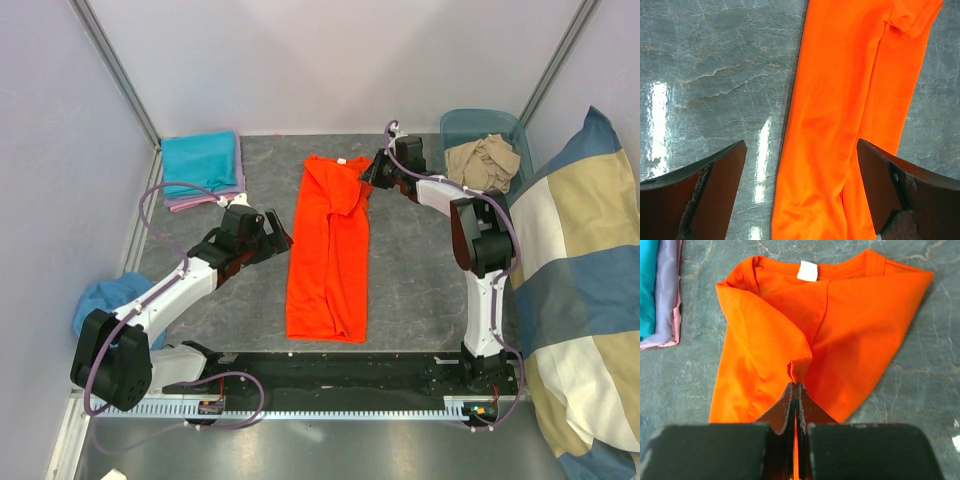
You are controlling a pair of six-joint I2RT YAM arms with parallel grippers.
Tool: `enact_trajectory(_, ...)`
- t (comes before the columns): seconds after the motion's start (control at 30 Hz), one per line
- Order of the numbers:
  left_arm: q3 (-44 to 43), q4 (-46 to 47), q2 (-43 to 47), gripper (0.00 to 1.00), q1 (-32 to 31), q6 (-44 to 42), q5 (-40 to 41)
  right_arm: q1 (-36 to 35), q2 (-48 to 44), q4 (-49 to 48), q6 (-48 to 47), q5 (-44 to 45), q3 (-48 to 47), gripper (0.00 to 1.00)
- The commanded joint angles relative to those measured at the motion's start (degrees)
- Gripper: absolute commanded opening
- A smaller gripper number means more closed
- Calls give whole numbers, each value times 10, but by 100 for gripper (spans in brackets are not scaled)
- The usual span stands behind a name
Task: Fold and stack the t-shirts
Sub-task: Grab the bottom of the folded rectangular tshirt with both arms
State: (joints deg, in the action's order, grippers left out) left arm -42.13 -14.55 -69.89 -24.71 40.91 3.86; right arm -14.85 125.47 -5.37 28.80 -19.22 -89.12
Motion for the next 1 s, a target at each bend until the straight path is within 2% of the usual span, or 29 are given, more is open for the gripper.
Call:
enact_trajectory(0.0, 2, 22, -3, 100, 4, 3, -8, -1, -54, -40, 9, 25, 25, 0)
enact_trajectory(0.97, 10, 29, -3, 100, 4, 2, -10, -7, -100, -25, 21, 76, 123, 0)
